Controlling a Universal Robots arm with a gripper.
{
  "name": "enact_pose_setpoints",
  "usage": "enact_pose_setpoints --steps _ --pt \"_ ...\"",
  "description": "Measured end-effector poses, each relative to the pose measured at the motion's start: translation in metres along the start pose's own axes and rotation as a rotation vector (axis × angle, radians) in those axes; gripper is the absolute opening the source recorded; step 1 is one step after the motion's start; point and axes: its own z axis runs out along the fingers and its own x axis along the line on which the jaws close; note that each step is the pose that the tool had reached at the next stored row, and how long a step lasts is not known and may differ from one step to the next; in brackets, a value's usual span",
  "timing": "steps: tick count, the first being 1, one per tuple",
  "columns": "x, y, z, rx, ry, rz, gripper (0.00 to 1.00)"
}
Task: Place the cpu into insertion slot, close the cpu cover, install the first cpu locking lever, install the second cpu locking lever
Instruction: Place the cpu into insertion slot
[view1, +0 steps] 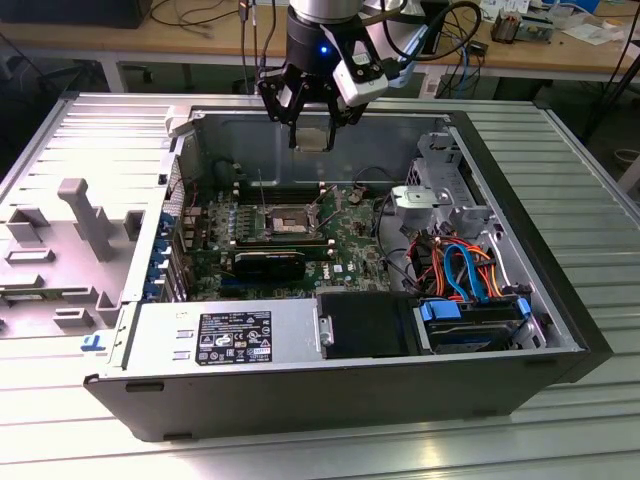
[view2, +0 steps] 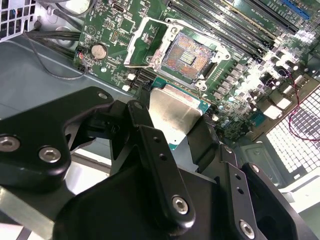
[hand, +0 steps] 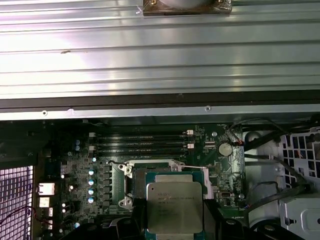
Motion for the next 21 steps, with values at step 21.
enact_pose_setpoints --steps 21 --pt "0.0000 -0.0005 0.0025 0.0000 -0.0085 0.095 0.54"
